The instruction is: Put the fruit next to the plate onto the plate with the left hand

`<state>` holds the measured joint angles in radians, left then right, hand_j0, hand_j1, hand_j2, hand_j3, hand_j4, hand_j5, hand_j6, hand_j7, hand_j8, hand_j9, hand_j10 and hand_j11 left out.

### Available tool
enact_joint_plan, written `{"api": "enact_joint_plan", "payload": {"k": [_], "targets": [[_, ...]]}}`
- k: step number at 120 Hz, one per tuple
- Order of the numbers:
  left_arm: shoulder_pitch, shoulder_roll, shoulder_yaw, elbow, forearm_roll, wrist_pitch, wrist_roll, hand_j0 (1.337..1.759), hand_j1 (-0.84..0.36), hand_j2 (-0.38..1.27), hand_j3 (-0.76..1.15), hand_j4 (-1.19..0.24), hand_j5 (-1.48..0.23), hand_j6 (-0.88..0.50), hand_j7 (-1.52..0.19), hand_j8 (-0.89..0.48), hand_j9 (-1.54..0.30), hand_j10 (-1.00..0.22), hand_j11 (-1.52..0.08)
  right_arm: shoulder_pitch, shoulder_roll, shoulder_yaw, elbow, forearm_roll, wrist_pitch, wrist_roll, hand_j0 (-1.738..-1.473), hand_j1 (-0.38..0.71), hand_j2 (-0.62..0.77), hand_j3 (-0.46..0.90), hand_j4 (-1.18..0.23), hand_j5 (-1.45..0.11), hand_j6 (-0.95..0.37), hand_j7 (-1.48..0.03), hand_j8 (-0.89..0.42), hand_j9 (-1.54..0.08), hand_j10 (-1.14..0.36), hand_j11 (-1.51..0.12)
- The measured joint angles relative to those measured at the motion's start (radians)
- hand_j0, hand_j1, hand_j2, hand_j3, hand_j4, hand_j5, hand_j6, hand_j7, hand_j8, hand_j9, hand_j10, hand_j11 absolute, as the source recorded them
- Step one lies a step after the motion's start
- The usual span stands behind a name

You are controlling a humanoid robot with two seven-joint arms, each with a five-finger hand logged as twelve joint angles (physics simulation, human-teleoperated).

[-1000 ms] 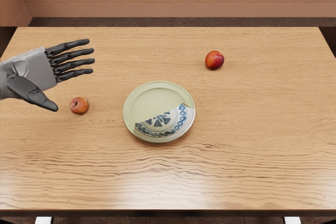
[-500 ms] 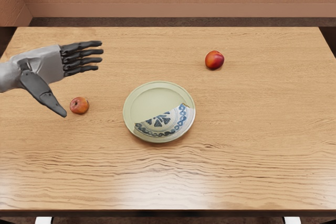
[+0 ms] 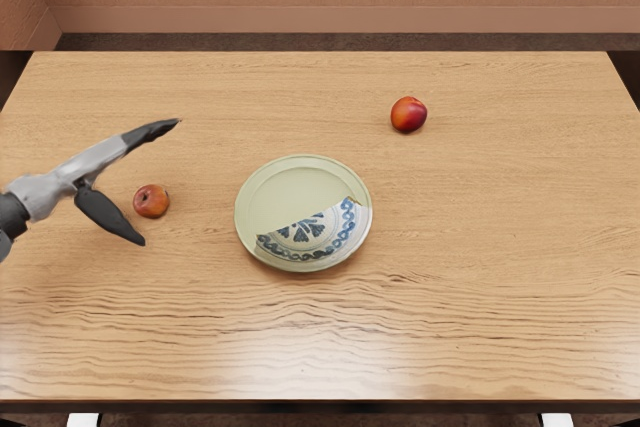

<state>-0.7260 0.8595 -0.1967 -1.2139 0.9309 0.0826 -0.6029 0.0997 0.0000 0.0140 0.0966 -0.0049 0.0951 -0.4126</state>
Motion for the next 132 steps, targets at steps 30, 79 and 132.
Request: {"api": "enact_joint_plan", "payload": {"k": [30, 79, 132], "targets": [[0.007, -0.016, -0.002, 0.113, -0.023, -0.054, -0.007, 1.658, 0.31, 0.01, 0.0, -0.04, -0.05, -0.05, -0.05, -0.05, -0.05, -0.04, -0.05, 0.0, 0.0, 0.001, 0.0, 0.0, 0.0, 0.0, -1.658, -0.35, 0.0, 0.0, 0.0, 0.0, 0.0, 0.0, 0.0, 0.0, 0.0, 0.0], [0.021, -0.072, 0.0, 0.175, -0.044, -0.109, -0.008, 1.658, 0.3, 0.01, 0.0, -0.05, -0.06, -0.05, -0.06, -0.05, -0.06, -0.05, -0.06, 0.0, 0.0, 0.003, -0.001, 0.002, 0.0, 0.0, -1.658, -0.35, 0.0, 0.0, 0.0, 0.0, 0.0, 0.0, 0.0, 0.0, 0.0, 0.0], [0.014, -0.079, 0.002, 0.223, -0.038, -0.119, -0.008, 1.658, 0.26, 0.02, 0.0, -0.08, -0.1, -0.08, -0.1, -0.08, -0.1, -0.08, -0.1, -0.001, 0.0, 0.002, -0.001, 0.002, 0.0, 0.0, -1.658, -0.35, 0.0, 0.0, 0.0, 0.0, 0.0, 0.0, 0.0, 0.0, 0.0, 0.0]]}}
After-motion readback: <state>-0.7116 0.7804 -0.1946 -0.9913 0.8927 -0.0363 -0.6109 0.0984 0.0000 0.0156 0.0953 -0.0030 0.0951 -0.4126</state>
